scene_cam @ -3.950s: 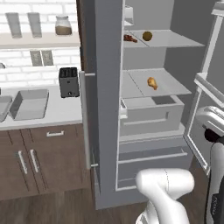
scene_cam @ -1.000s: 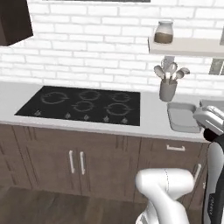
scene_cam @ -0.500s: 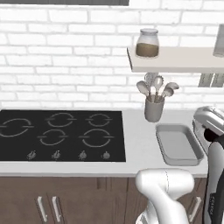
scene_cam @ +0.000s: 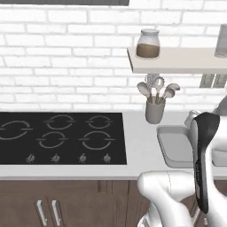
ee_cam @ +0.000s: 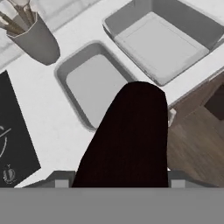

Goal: Place one avocado and one chicken drumstick in each tupperware on the nearby counter, to pack two identical lunches.

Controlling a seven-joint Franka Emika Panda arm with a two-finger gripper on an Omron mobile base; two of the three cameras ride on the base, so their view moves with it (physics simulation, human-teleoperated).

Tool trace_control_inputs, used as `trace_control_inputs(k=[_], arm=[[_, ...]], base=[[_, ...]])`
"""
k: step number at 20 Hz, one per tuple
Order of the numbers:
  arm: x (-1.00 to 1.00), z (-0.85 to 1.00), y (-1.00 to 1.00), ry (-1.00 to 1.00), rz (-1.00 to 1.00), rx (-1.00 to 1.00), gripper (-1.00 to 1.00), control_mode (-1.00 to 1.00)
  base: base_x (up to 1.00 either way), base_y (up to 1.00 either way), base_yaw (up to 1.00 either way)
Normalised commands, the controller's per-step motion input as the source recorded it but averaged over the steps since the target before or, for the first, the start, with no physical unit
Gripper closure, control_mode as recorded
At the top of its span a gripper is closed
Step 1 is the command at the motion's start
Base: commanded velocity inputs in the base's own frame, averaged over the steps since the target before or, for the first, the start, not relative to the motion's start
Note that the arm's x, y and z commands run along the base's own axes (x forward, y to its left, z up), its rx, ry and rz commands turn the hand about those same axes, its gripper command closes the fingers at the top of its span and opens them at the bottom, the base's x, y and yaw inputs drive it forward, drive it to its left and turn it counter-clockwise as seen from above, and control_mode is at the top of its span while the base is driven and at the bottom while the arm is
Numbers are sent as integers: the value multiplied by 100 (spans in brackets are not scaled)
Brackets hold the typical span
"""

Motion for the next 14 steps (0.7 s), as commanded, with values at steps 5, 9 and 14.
trace_control_inputs(k=[5, 9, 14], arm=[[61, -58, -18, 14, 8, 4, 100, -100], [54, -65, -7, 2, 9, 3, 100, -100], [60, -58, 0, 14, 7, 0, 100, -100]], base=[[0, 0, 0], [0, 0, 0], [0, 0, 0]])
